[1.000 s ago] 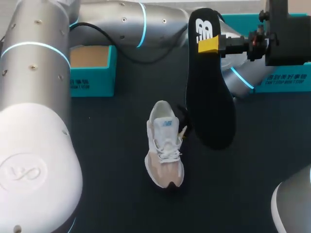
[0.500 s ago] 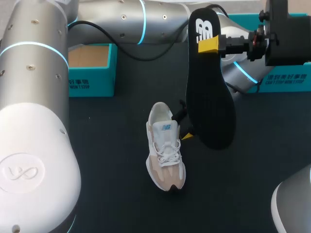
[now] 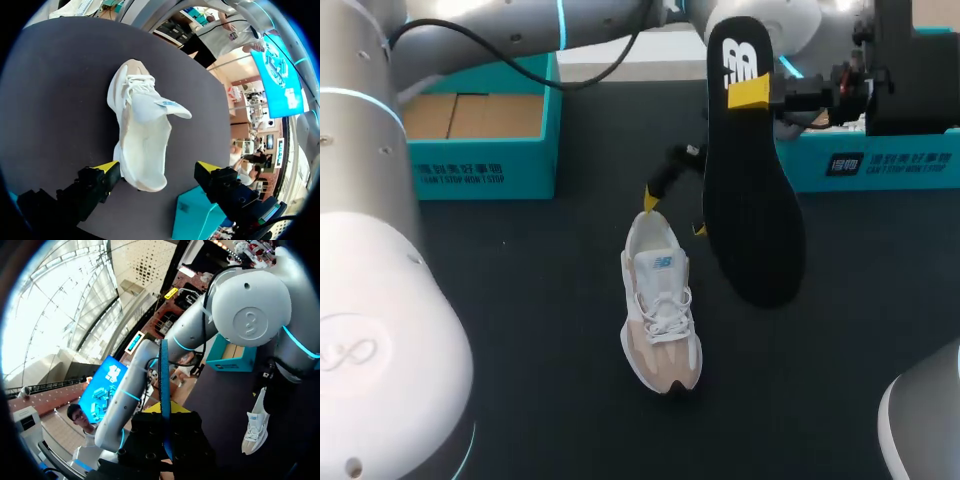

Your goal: Take the shoe out of the shoebox, open the shoe tongue, remove and reinsert the insole, then place the shoe into the shoebox

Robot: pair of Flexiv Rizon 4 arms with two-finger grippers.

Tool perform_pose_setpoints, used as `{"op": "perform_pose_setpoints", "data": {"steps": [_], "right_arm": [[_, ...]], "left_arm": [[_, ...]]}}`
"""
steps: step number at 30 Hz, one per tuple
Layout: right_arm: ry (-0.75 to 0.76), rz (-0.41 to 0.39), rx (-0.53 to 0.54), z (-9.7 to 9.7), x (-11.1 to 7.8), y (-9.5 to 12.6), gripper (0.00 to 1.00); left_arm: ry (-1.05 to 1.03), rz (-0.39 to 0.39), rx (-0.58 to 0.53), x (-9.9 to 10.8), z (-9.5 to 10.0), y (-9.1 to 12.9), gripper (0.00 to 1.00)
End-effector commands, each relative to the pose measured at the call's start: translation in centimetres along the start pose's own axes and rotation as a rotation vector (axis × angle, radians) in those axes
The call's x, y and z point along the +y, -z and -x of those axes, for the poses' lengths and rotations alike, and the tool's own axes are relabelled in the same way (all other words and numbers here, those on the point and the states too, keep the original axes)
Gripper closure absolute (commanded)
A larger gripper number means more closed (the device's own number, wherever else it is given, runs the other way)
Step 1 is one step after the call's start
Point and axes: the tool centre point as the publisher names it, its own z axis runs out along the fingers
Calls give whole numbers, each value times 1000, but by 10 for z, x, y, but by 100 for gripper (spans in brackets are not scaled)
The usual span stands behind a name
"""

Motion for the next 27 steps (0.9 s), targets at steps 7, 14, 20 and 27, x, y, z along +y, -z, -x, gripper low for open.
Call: {"op": "perform_pose_setpoints", "data": {"steps": [7,14,20,27], "right_arm": [[-2,0,-1,0,1,-4,100],[-2,0,-1,0,1,-4,100],[-2,0,-1,0,1,-4,100],[-2,0,-1,0,1,-4,100]], "left_arm": [[50,25,-167,20,-48,3,0],[41,92,-360,28,-89,18,0],[15,135,-499,22,-105,26,0],[25,147,-589,32,-125,27,0]]}}
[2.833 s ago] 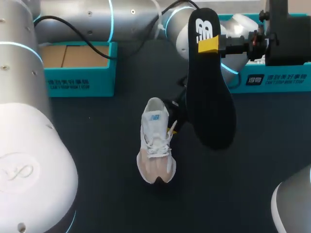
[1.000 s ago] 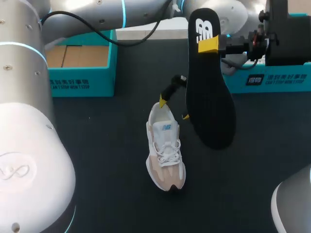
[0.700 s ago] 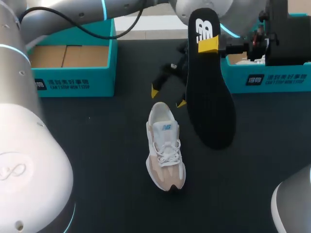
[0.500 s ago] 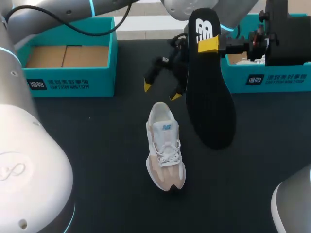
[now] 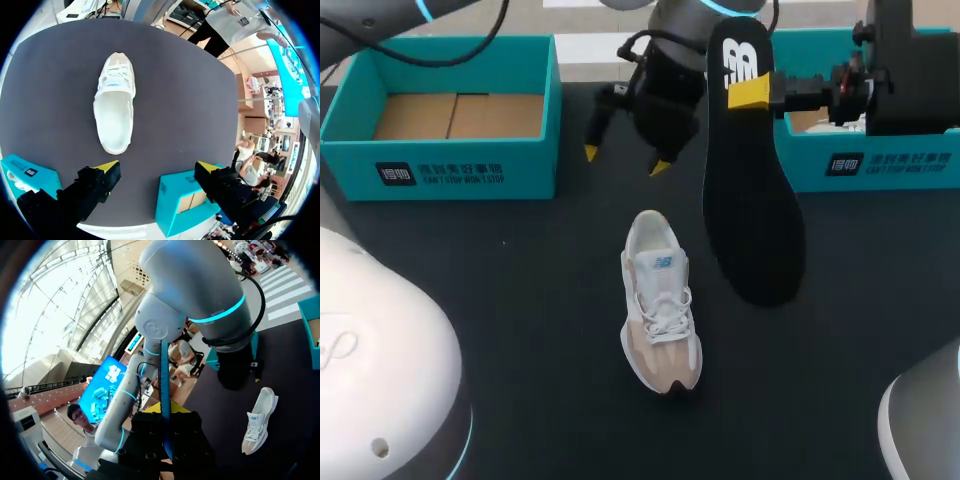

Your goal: Take the shoe out of the shoebox, open the shoe tongue, remove and reinsert the insole, then place the shoe into the shoebox

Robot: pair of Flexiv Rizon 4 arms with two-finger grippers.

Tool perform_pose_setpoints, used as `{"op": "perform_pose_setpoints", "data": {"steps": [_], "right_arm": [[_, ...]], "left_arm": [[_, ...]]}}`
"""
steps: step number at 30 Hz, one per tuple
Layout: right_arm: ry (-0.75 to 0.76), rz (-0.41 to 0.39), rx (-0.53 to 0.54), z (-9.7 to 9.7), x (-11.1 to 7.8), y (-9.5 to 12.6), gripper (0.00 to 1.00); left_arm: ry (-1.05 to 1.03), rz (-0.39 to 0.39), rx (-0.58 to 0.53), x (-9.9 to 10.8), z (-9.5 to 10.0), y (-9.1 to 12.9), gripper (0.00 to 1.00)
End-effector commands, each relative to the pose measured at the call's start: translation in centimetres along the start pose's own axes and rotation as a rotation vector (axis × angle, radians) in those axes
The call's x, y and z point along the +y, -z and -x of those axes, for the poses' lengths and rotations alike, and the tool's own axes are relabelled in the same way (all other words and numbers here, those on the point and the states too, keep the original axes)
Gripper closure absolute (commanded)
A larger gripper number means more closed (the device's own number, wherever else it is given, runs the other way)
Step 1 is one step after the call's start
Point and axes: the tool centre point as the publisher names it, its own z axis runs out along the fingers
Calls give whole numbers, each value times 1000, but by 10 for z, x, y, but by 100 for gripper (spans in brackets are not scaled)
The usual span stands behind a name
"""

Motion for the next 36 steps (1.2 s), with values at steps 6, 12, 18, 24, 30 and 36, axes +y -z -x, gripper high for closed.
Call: {"op": "perform_pose_setpoints", "data": {"steps": [6,12,18,24,30,36], "right_arm": [[-2,0,-1,0,1,-4,100],[-2,0,-1,0,1,-4,100],[-2,0,-1,0,1,-4,100],[-69,45,-30,12,18,2,100],[-169,73,-18,28,39,-19,100],[-251,66,1,44,60,-43,100]], "left_arm": [[-33,-28,-385,3,-29,-8,0],[-33,-28,-385,3,-29,-8,0],[-33,-28,-385,3,-29,-8,0],[98,23,-588,13,-48,0,0],[148,111,-748,19,-61,19,0],[173,141,-919,23,-71,34,0]]}}
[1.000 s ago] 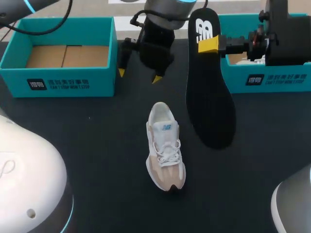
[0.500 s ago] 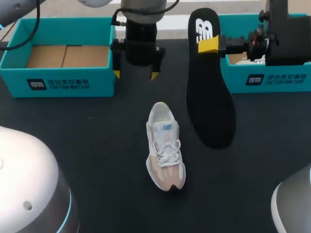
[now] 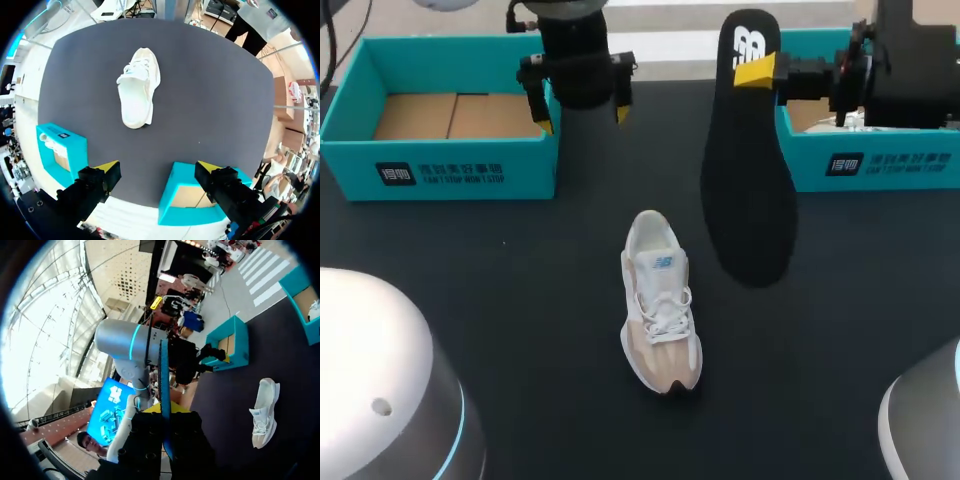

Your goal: Take the shoe out of the shoebox, open the shoe tongue, remove and reinsert the insole, then place the shoe into the shoebox

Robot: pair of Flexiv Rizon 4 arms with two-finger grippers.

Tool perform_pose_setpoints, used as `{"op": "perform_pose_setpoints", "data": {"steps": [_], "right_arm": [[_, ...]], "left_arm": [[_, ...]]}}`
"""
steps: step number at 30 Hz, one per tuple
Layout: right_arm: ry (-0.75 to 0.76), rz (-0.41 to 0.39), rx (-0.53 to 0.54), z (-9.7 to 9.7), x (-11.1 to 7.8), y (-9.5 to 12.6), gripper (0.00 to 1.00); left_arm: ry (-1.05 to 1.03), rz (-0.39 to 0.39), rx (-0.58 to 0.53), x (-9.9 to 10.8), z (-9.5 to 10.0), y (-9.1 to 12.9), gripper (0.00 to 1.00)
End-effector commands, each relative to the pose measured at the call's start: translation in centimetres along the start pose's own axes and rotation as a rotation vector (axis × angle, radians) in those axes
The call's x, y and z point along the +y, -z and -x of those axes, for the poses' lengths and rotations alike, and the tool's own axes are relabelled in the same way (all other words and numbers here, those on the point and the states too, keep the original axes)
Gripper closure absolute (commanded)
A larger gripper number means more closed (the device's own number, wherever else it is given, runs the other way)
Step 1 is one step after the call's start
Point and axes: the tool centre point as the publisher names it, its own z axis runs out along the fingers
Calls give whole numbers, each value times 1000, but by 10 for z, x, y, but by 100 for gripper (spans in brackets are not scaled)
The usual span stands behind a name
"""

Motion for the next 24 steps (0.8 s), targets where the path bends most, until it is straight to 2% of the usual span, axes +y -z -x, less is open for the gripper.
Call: {"op": "perform_pose_setpoints", "data": {"steps": [1,8,11,19,22,24], "right_arm": [[-34,-29,-1,12,31,-49,100],[-80,-58,-19,21,51,-68,100],[-83,-73,-23,21,60,-73,100],[-210,-121,-4,20,73,-88,100],[-250,-77,-43,27,81,-94,100],[-250,-77,-43,27,81,-94,100]], "left_arm": [[35,43,-509,-3,-12,10,0],[57,21,-728,7,-16,19,0],[49,20,-785,10,-17,22,0],[-51,58,-939,0,-11,49,0],[-57,72,-969,0,-12,56,0],[-65,73,-1018,1,-13,61,0]]}}
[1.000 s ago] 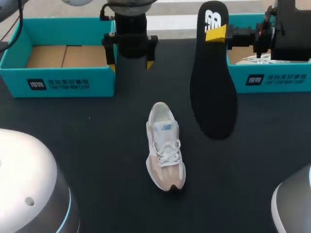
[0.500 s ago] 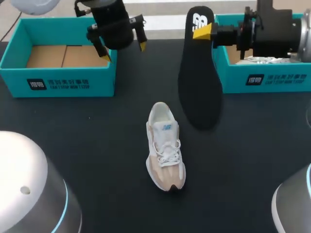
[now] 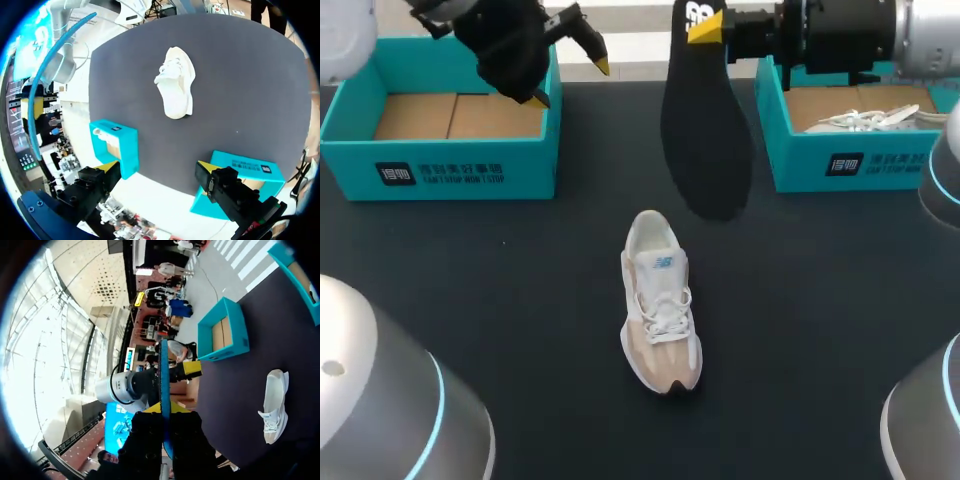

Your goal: Take the shoe out of the shoebox, open the shoe tongue, remove and reinsert the insole, then place the shoe into the shoebox

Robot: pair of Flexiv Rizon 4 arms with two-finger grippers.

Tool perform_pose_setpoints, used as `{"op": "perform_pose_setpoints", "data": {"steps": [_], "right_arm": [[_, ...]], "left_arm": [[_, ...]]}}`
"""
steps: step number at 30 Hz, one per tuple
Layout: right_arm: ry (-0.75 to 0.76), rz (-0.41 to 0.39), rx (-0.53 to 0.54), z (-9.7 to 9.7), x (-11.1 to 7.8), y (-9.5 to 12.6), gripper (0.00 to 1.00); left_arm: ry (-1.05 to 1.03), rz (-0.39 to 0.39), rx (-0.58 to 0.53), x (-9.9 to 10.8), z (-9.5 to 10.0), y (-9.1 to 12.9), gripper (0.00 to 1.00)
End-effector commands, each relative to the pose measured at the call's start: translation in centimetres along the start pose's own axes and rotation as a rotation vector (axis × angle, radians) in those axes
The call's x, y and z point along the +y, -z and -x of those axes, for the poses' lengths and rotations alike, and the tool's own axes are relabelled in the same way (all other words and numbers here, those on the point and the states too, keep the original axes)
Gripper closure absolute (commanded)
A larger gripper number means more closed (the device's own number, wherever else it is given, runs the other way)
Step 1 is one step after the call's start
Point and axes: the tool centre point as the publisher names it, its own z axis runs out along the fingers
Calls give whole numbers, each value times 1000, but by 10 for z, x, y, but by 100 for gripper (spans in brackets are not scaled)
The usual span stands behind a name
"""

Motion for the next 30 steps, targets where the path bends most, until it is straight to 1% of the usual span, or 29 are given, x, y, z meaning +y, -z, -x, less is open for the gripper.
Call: {"op": "perform_pose_setpoints", "data": {"steps": [1,3,7,13,14,15,16,17,18,19,21,22,23,25,26,27,28,30], "right_arm": [[-4,-1,-21,-6,12,-35,100],[-4,-1,-21,-6,12,-35,100],[-4,-1,-21,-6,12,-35,100],[-4,-1,-21,-6,12,-35,100],[-35,35,-16,-1,11,-32,100],[-75,30,0,3,9,-31,100],[-97,40,-6,5,9,-31,100],[-124,67,23,9,10,-31,100],[-166,66,59,10,11,-33,100],[-186,86,51,12,15,-35,100],[-222,78,64,14,21,-42,100],[-234,86,61,14,24,-46,100],[-253,71,69,15,27,-49,100],[-281,77,43,18,34,-55,100],[-292,57,46,18,35,-59,100],[-316,60,33,19,37,-62,100],[-313,81,7,20,40,-65,100],[-313,81,7,20,40,-65,100]], "left_arm": [[-5,18,-513,-7,-8,10,0],[-4,16,-514,-5,-7,10,0],[2,0,-571,1,-5,9,0],[-19,-13,-602,3,7,15,0],[-24,-15,-602,2,7,16,0],[-30,-17,-602,1,8,18,0],[-32,-20,-601,0,8,18,0],[-36,-28,-600,-1,8,19,0],[-40,-35,-605,-2,8,20,0],[-42,-39,-611,-2,8,20,0],[-42,-39,-626,-4,8,20,0],[-46,-38,-633,-5,9,20,0],[-48,-46,-660,-6,10,19,0],[-43,-58,-684,-8,11,18,0],[-52,-73,-702,-9,12,18,0],[-55,-87,-708,-10,14,16,0],[-59,-96,-635,-11,19,11,0],[-59,-96,-635,-11,19,11,0]]}}
